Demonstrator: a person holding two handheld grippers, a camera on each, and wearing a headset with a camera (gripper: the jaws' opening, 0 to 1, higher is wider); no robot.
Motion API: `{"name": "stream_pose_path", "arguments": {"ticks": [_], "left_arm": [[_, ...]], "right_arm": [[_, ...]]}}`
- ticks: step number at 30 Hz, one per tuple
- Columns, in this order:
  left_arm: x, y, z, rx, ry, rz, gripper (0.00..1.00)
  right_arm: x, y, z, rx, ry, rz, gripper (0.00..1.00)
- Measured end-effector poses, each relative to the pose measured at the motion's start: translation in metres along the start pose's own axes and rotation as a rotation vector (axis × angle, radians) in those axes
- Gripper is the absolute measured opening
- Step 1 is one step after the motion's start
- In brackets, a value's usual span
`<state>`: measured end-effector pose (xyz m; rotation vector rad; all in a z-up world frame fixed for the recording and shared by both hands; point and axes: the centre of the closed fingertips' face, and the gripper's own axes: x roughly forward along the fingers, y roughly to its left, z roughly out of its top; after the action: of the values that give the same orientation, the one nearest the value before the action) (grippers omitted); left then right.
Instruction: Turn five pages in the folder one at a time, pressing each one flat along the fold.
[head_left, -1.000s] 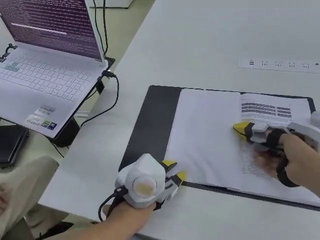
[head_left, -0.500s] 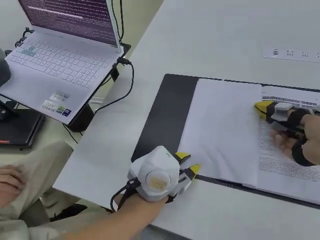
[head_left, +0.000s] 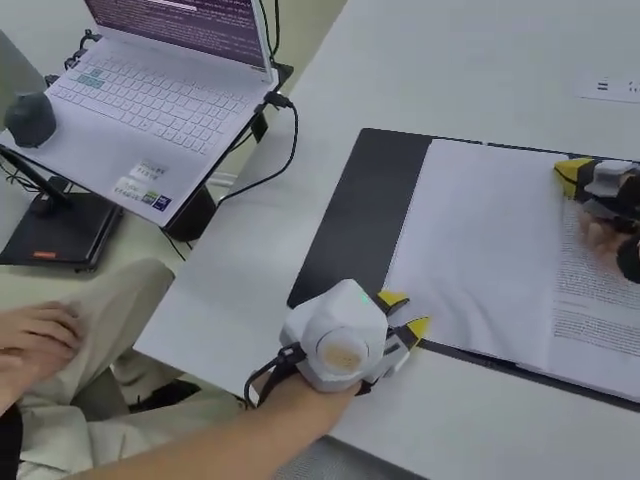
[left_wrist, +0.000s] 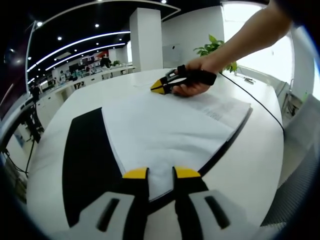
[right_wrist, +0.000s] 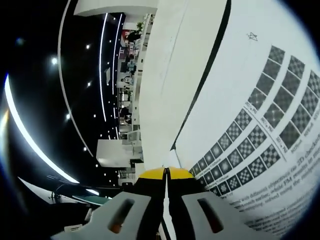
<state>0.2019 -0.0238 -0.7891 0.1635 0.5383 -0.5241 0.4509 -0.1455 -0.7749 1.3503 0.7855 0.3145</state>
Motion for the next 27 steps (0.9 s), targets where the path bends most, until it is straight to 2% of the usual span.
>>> {"name": "stream_pose_path", "arguments": {"ticks": [2,6,14,17,24,27], "left_arm": [[0.000,0.000,0.000,0.002,0.001,0.000,0.17],[0.000,0.000,0.000,-0.002,0.000,0.001,0.17],[0.001,0.001,0.000,0.001,0.004,0.001,0.17],[0.001,0.001,-0.001,0.000,0.005,0.001,0.17],[0.001,0.001,-0.001,-0.001,0.006,0.001,0.17],[0.001,0.001,-0.001,-0.001,0.008,0.002,0.17]], "right_arm": [[0.003,-0.002,0.007,0.042,-0.033,-0.006,0.00],[0.009,-0.002,0.014,0.078,-0.047,0.002,0.00],[0.009,-0.002,0.014,0.070,-0.042,0.005,0.00],[0.006,-0.003,0.007,0.048,-0.018,-0.003,0.00],[-0.007,-0.010,-0.013,-0.016,0.089,-0.024,0.00],[-0.013,-0.011,-0.020,-0.037,0.116,-0.024,0.00]]}}
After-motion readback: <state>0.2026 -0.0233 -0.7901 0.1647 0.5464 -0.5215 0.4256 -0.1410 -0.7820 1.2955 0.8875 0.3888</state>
